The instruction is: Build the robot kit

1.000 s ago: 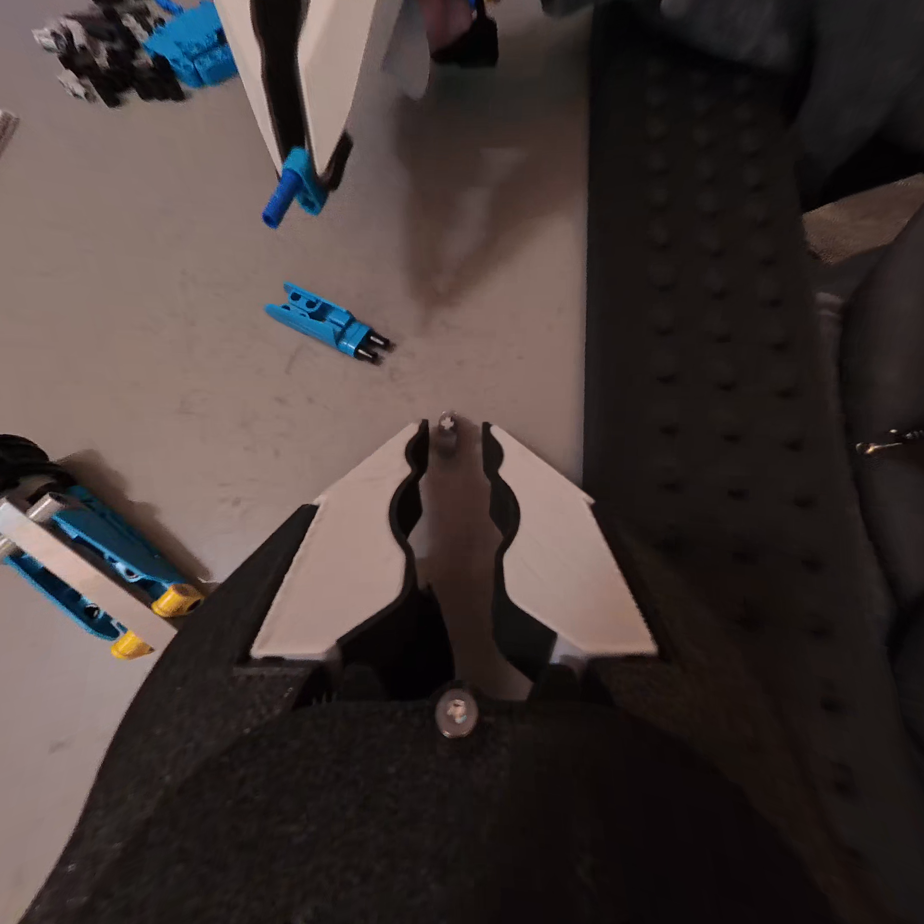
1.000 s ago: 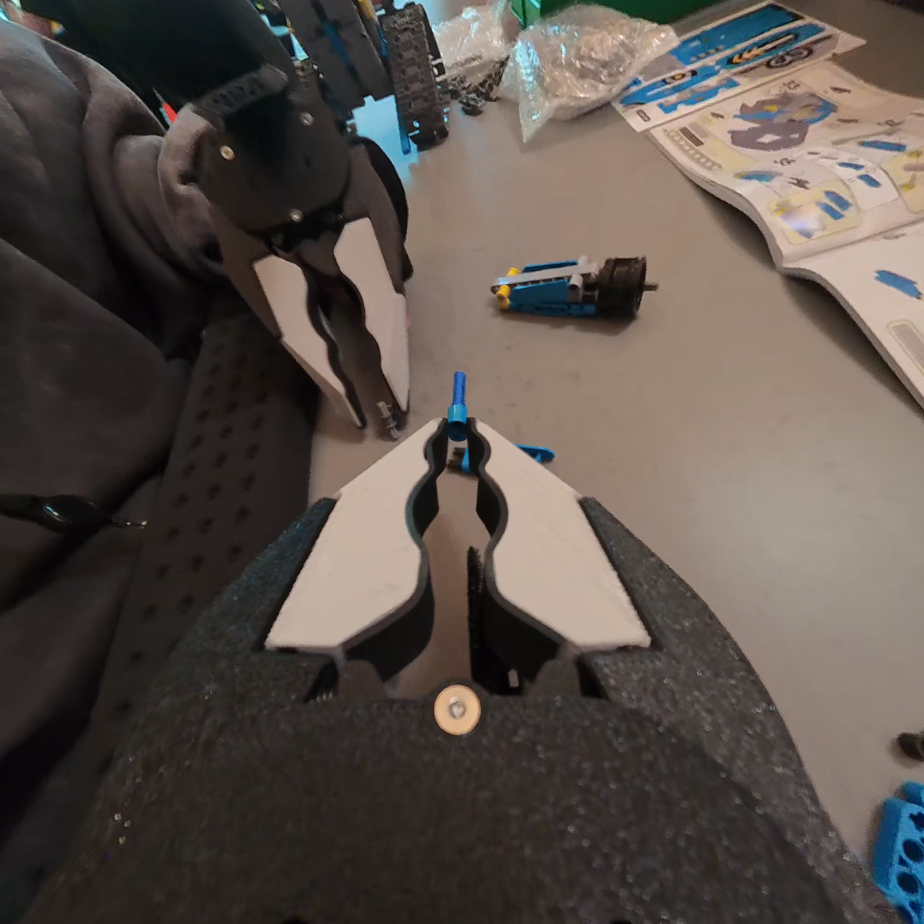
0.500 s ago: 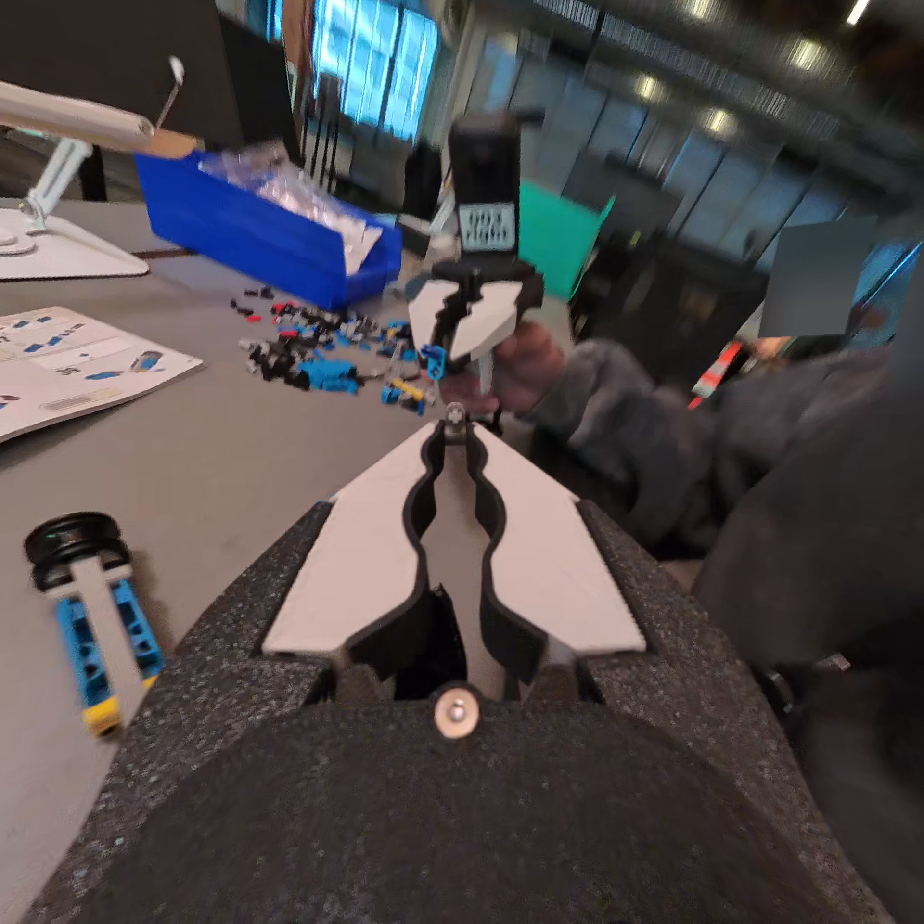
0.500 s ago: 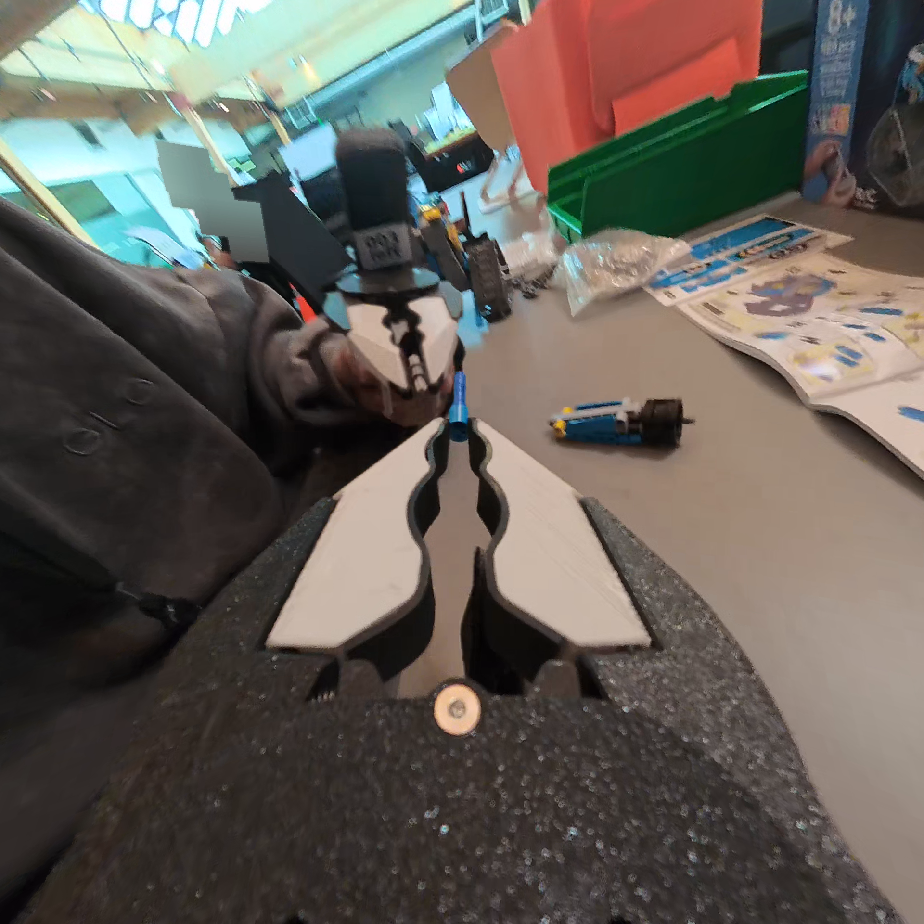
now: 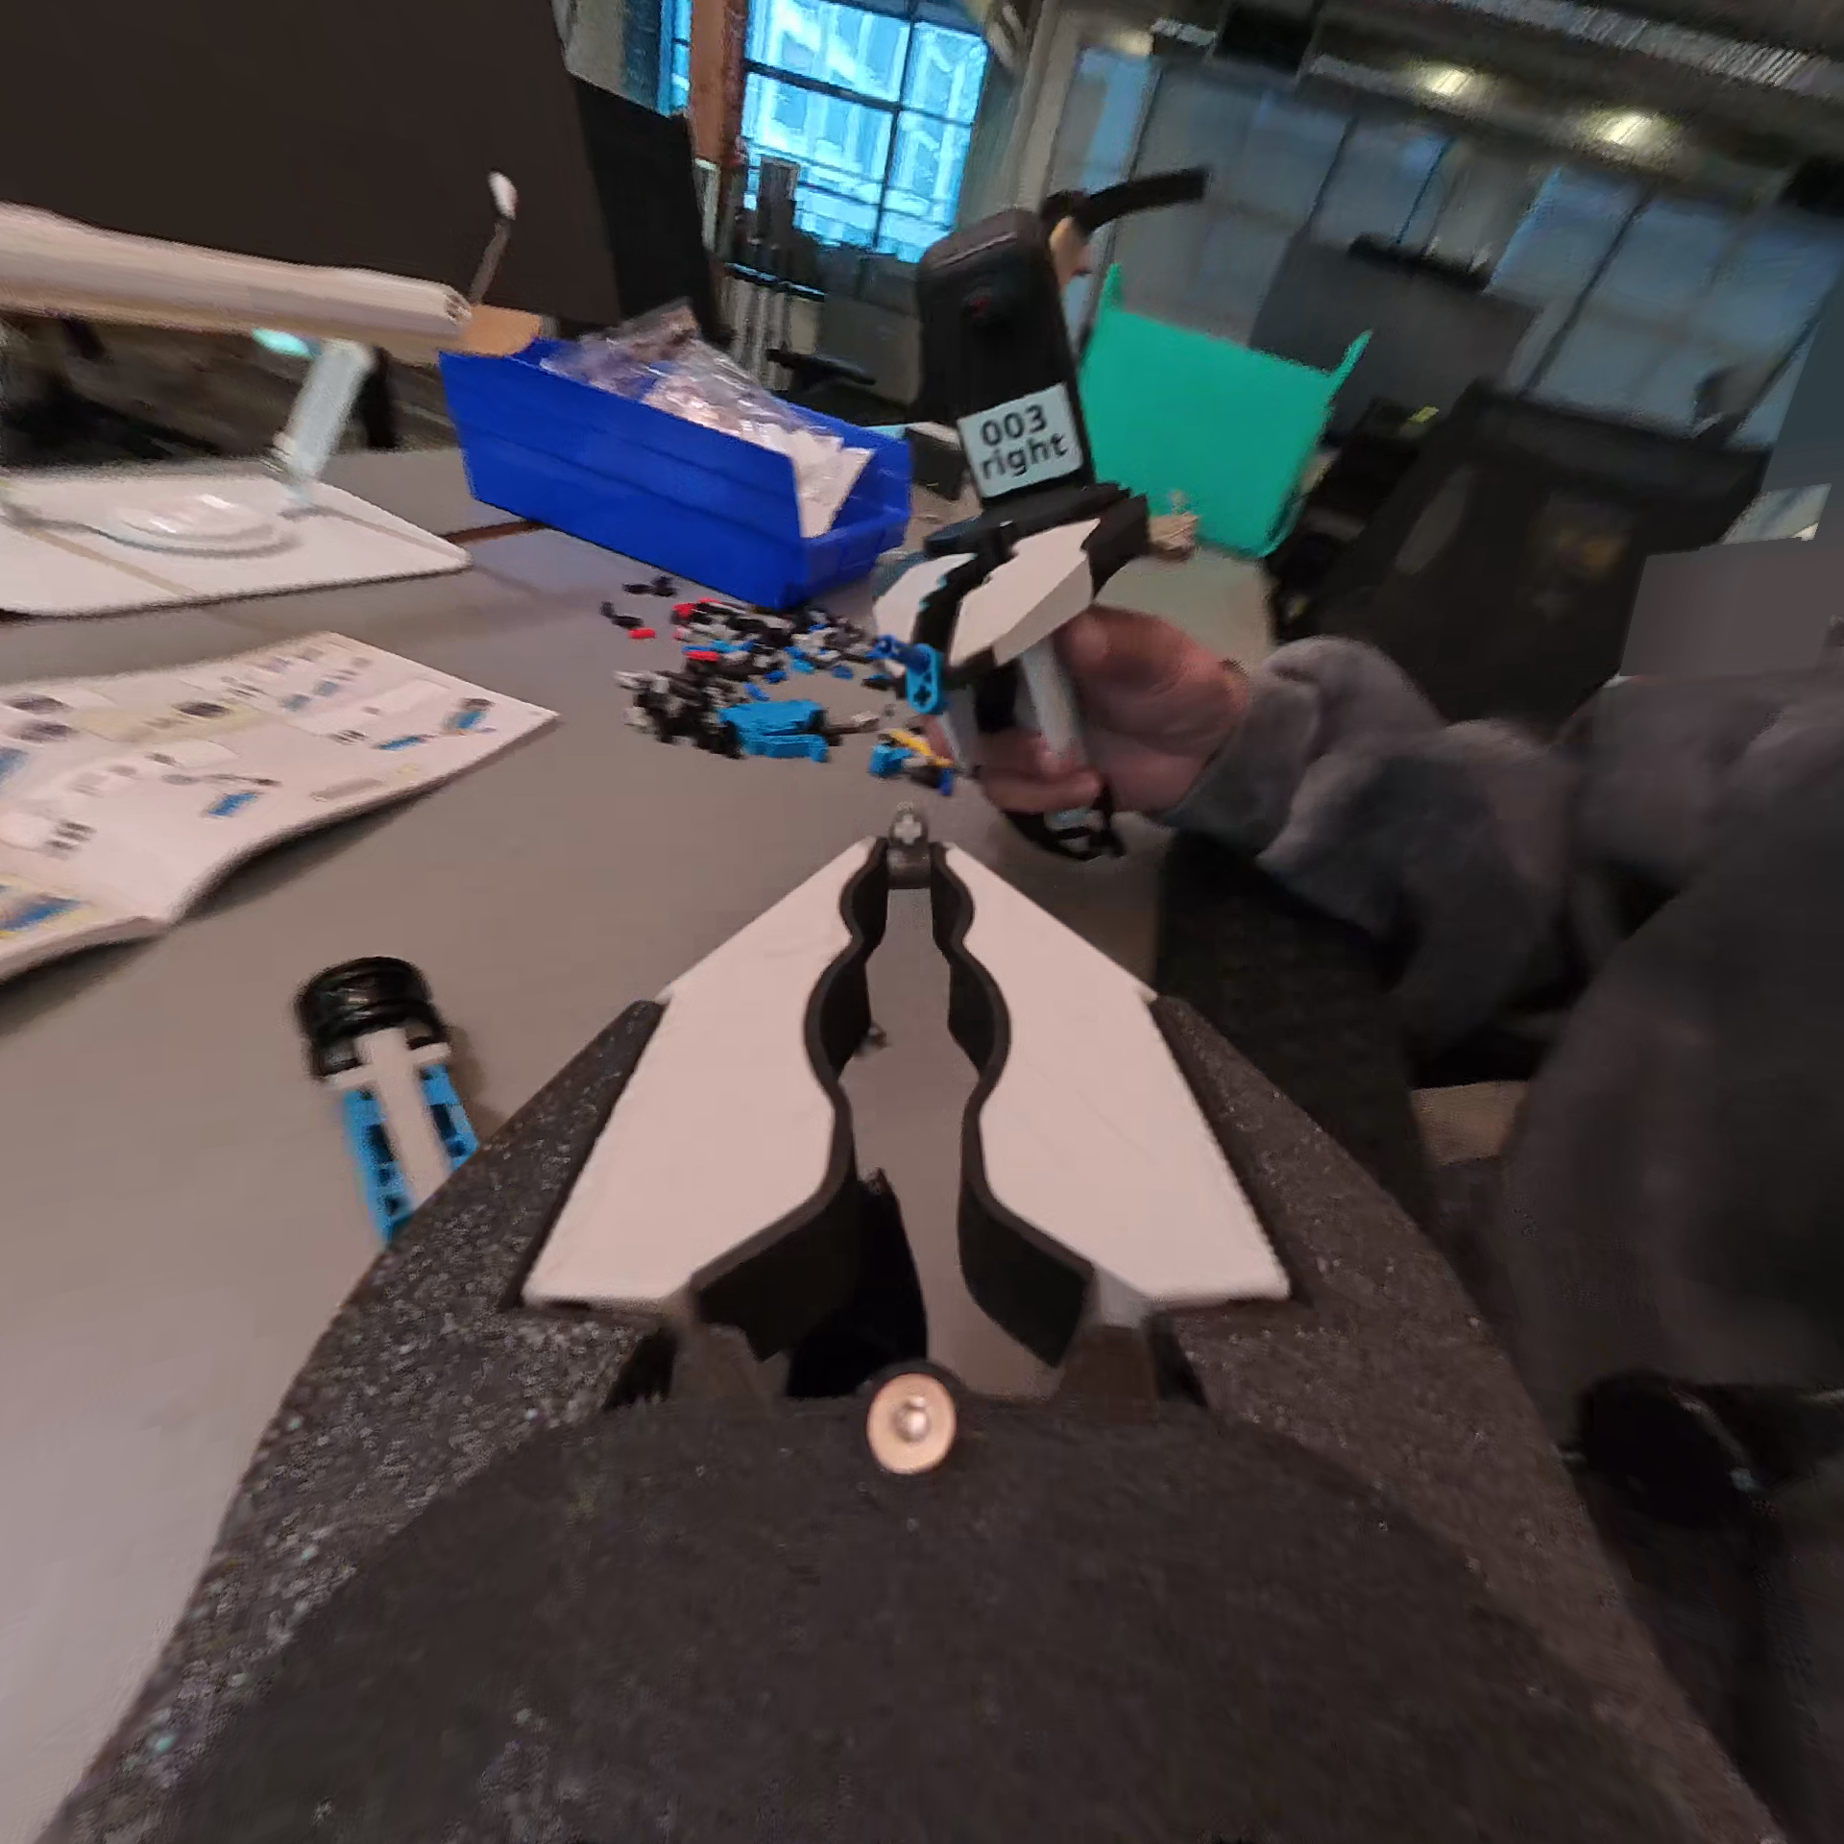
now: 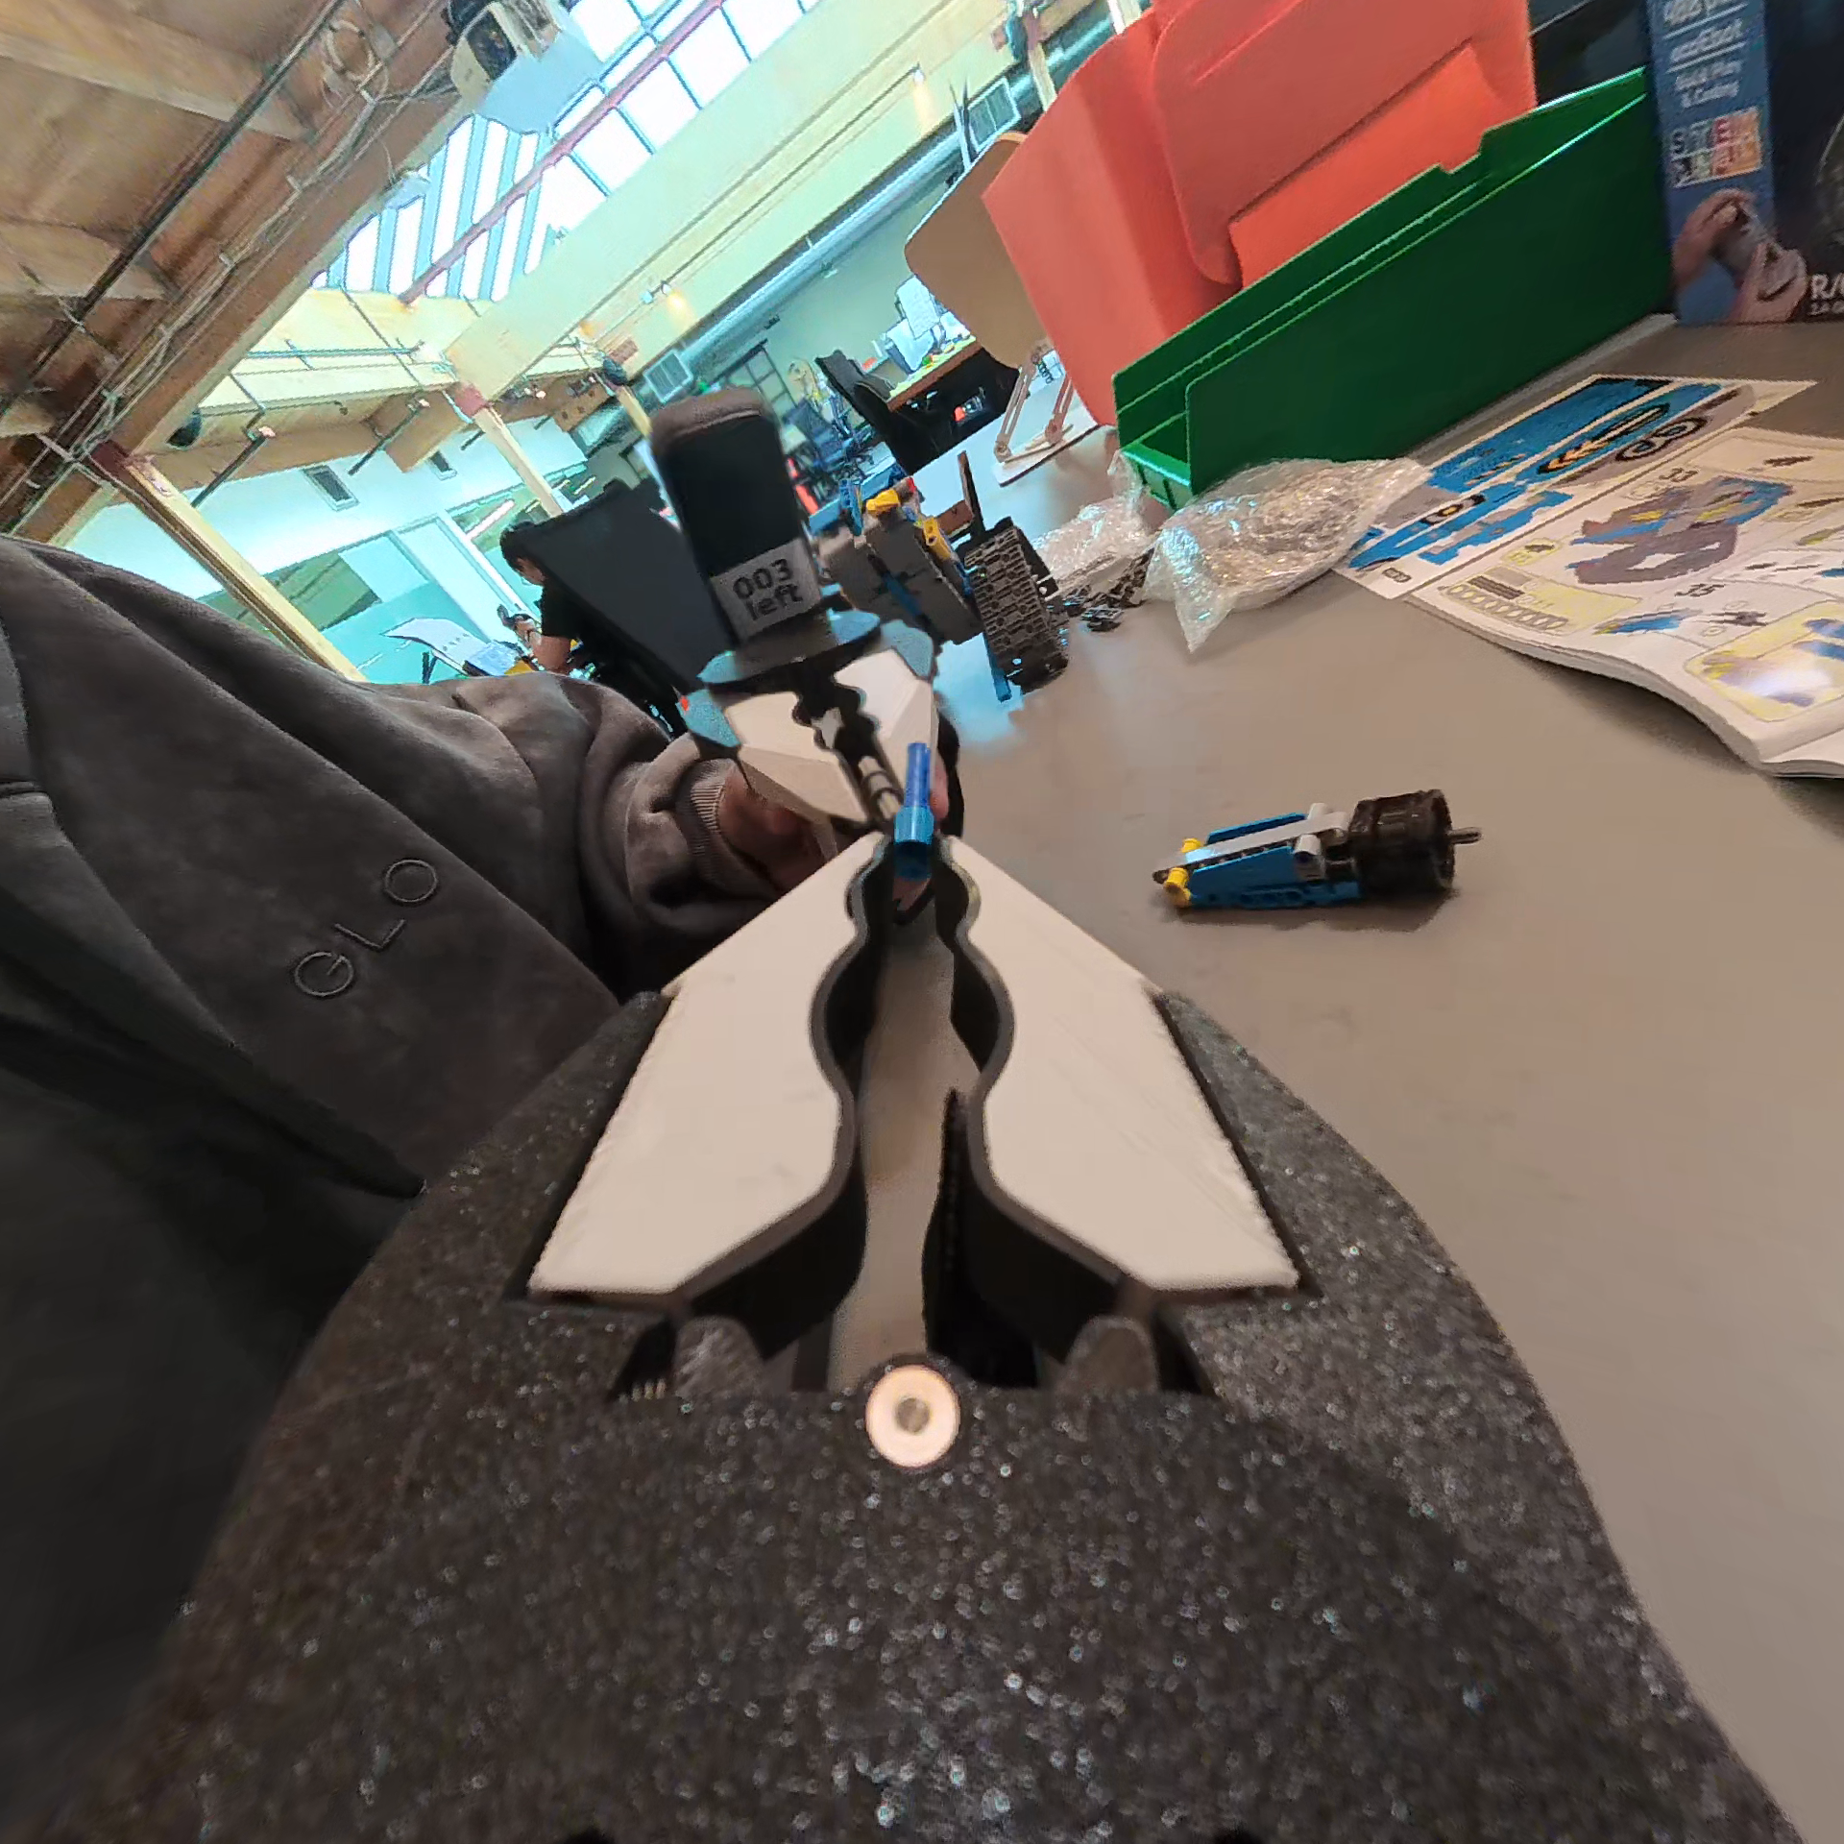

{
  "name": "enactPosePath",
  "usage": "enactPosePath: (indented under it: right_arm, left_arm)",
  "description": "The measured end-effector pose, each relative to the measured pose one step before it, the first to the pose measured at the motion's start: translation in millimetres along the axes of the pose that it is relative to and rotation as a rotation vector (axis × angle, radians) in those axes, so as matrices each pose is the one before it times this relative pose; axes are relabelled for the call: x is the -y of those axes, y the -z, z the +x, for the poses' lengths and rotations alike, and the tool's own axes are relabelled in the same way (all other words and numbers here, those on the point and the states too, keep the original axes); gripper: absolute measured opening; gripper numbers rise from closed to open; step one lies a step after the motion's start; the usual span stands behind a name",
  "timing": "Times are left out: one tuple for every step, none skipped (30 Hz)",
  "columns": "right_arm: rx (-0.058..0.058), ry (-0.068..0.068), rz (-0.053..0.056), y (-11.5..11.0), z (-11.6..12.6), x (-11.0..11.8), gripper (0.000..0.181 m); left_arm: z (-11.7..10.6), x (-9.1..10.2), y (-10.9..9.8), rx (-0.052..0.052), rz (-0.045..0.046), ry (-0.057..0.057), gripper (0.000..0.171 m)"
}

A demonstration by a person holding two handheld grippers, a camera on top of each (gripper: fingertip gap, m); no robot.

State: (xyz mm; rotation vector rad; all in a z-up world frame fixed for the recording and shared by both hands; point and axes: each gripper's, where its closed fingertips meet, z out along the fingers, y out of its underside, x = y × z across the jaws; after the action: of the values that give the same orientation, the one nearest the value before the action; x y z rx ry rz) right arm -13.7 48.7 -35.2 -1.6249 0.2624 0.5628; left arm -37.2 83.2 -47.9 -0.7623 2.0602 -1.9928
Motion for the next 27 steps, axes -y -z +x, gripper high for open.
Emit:
enactPosePath:
  right_arm:
    - [-0.0046, -0.0031, 0.0055, 1.87, 1.73, 0.83, 0.006]
    - [-0.0095, -0.0066, 0.0066, 1.38, 2.69, 1.09, 0.006]
    - [-0.0087, -0.0054, -0.0012, 0.41, 2.52, 0.46, 0.006]
    - [-0.0096, 0.0006, -0.0122, -0.76, 2.53, 0.14, 0.007]
    - [-0.0091, 0.0006, -0.0212, -1.80, 2.15, 0.02, 0.007]
    - [0.0062, -0.0106, -0.0365, -3.15, -0.57, -0.90, 0.007]
    - [0.0275, -0.0187, -0.0448, -4.33, -4.00, -0.72, 0.007]
    - [0.0210, -0.0125, -0.0421, -5.10, -3.12, 0.35, 0.006]
    - [0.0012, 0.0013, -0.0369, -5.53, -0.03, 1.54, 0.006]
    - [0.0030, 0.0089, -0.0327, -6.36, 0.47, 1.98, 0.006]
    - [0.0150, 0.0054, -0.0230, -7.57, 0.30, 1.82, 0.006]
    - [0.0211, -0.0013, -0.0093, -8.50, 1.38, 1.50, 0.006]
    - [0.0245, -0.0116, 0.0083, -8.39, 2.80, 0.95, 0.006]
    - [0.0346, -0.0275, 0.0303, -7.13, 2.28, 1.15, 0.006]
    - [0.0423, -0.0415, 0.0464, -4.41, 0.93, 1.01, 0.007]
    - [0.0395, -0.0398, 0.0550, -1.19, -0.76, 0.69, 0.007]
    - [0.0151, -0.0354, 0.0524, 2.09, -0.07, 0.53, 0.006]
    - [0.0004, -0.0083, 0.0404, 4.77, -0.21, 0.11, 0.006]
    - [-0.0184, 0.0136, 0.0290, 6.50, 1.72, -0.09, 0.006]
    - [-0.0354, 0.0142, 0.0232, 7.55, 4.43, 0.80, 0.006]
    - [-0.0326, 0.0062, 0.0196, 7.13, 4.69, 2.25, 0.006]
    - [-0.0179, 0.0023, 0.0259, 6.14, 2.97, 4.94, 0.007]
    - [-0.0036, 0.0014, 0.0289, 4.73, 0.94, 6.49, 0.006]
    - [0.0055, -0.0025, 0.0174, 2.70, -0.35, 5.00, 0.006]
    - [0.0051, -0.0033, 0.0029, 1.12, -0.50, 2.07, 0.006]
    - [-0.0038, 0.0048, -0.0036, 0.02, 0.06, -0.04, 0.006]
    - [-0.0098, 0.0162, -0.0092, -1.00, 0.01, -1.86, 0.007]
  left_arm:
    - [-2.15, 0.13, 3.92, 0.0337, -0.00198, -0.0546, 0.007]
    - [-2.21, 0.44, 4.34, 0.0270, 0.00131, -0.0446, 0.007]
    - [-2.41, 0.56, 4.50, 0.0217, 0.00433, -0.0358, 0.007]
    - [-2.16, -0.02, 4.22, 0.0136, 0.00423, -0.0246, 0.007]
    - [-2.54, 0.12, 4.22, 0.0114, 0.00518, -0.0092, 0.007]
    - [-2.52, 1.21, 3.95, 0.0074, 0.01033, 0.0050, 0.007]
    - [-0.97, 1.68, 3.67, -0.0048, 0.01371, 0.0116, 0.007]
    - [-0.97, 1.22, 3.29, -0.0054, 0.01149, 0.0139, 0.007]
    - [-2.34, 1.24, 3.19, 0.0052, 0.00894, 0.0138, 0.007]
    - [-2.58, 1.74, 3.33, 0.0084, 0.01171, 0.0099, 0.007]
    - [-2.33, 2.04, 3.31, 0.0091, 0.01315, 0.0057, 0.007]
    - [-2.52, 1.72, 3.01, 0.0136, 0.01022, 0.0004, 0.007]
    - [-1.93, 0.81, 2.42, 0.0132, 0.00504, -0.0115, 0.007]
    - [-1.35, -0.37, 1.70, 0.0136, -0.00071, -0.0224, 0.007]
    - [-1.22, -0.73, 1.22, 0.0159, -0.00483, -0.0267, 0.007]
    - [-0.60, -0.87, 0.73, 0.0146, -0.00699, -0.0265, 0.007]
    - [0.21, -1.05, 0.26, 0.0104, -0.00820, -0.0262, 0.007]
    - [0.36, -1.14, -0.12, 0.0091, -0.00739, -0.0253, 0.007]
    - [0.77, -0.72, -0.58, 0.0042, -0.00485, -0.0201, 0.007]
    - [0.46, -0.64, -0.88, 0.0013, -0.00412, -0.0108, 0.007]
    - [0.69, -0.92, -1.23, -0.0055, -0.00561, 0.0014, 0.007]
    - [0.25, -1.33, -1.20, -0.0075, -0.00735, 0.0123, 0.007]
    - [-0.74, -1.30, -1.12, -0.0057, -0.00690, 0.0202, 0.007]
    - [-0.88, -0.87, -0.95, -0.0074, -0.00408, 0.0266, 0.007]
    - [-0.69, -0.30, -0.48, -0.0095, -0.00209, 0.0339, 0.007]
    - [-0.50, -0.46, -0.24, -0.0114, -0.00604, 0.0389, 0.007]
    - [0.30, -1.17, -0.38, -0.0150, -0.00954, 0.0348, 0.007]
